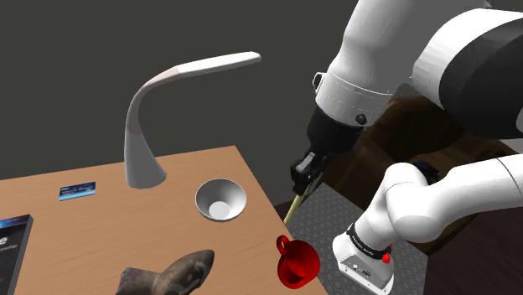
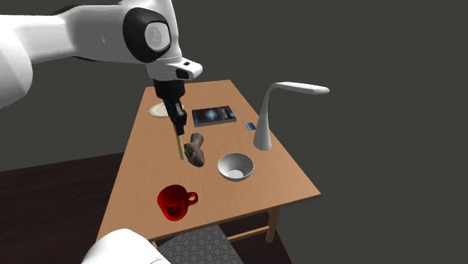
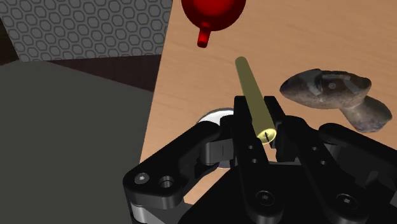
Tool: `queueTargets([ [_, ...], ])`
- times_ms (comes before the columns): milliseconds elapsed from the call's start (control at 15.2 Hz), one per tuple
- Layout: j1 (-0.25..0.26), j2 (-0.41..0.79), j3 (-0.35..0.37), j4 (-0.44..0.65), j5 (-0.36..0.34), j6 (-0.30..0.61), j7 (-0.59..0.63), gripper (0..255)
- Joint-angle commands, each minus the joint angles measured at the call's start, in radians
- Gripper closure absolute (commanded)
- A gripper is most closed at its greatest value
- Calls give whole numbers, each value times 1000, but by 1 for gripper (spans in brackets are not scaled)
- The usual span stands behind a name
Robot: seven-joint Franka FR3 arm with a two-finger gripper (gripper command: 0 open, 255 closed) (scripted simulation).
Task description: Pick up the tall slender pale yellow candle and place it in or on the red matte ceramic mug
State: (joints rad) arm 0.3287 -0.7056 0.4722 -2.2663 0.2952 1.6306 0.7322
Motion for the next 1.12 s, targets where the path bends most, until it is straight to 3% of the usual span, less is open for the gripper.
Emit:
queueTargets([
  [0, 26, -77, -21, -36, 14, -43, -1, 255],
  [132, 64, -187, -46, -84, 30, -108, 6, 255],
  [1056, 90, -226, 7, -286, 82, 56, -6, 255],
])
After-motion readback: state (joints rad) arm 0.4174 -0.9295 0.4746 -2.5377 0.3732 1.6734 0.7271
